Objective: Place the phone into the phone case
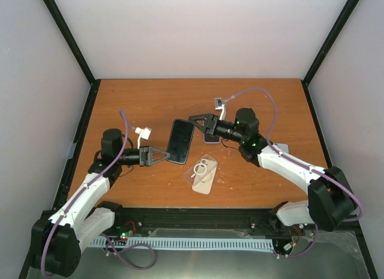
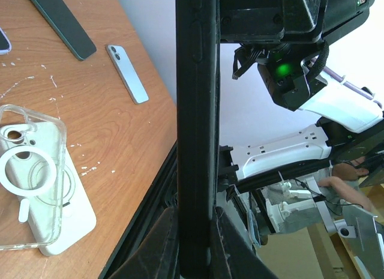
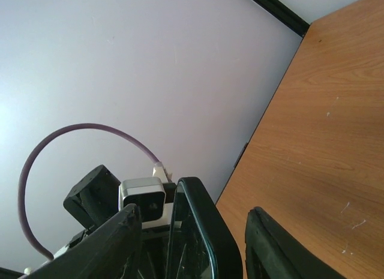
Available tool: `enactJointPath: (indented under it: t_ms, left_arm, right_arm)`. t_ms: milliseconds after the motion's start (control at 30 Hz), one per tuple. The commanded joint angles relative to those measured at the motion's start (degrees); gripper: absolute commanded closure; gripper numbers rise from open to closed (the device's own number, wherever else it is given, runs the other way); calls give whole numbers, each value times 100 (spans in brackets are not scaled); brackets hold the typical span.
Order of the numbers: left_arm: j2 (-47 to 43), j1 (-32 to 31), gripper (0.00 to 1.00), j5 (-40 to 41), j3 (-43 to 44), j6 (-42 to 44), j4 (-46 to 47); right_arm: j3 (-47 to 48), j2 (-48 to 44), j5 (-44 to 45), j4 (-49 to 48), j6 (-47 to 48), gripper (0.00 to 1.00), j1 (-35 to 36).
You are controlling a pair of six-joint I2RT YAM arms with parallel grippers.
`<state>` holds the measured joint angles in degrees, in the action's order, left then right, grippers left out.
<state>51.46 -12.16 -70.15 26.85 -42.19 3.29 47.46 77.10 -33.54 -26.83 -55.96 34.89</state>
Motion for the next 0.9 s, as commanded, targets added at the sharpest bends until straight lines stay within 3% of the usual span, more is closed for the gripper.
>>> enactJointPath:
  t_ms: [0, 100, 300, 567, 667, 867]
  left_arm:
    - [-23, -5, 100, -162, 325, 234, 311]
    - [3, -1, 100, -93, 347, 222, 313]
    - [6, -5, 100, -7, 362, 195, 325]
    - [88, -5, 100, 422, 570, 376, -292]
    - [264, -5, 100, 747, 833, 656, -937]
    - [374, -3, 100, 989, 918, 672, -1140]
  right_arm:
    - [-119, 44, -161, -137, 21, 54, -36]
    - [-135, 66, -218, -156, -9, 59, -35]
    - [0, 132, -326, 72, 32, 60, -35]
    - [39, 122, -307, 151, 54, 95, -38]
    - [124, 97, -217, 414, 174, 97, -27]
    - [168, 224, -109, 733, 284, 97, -34]
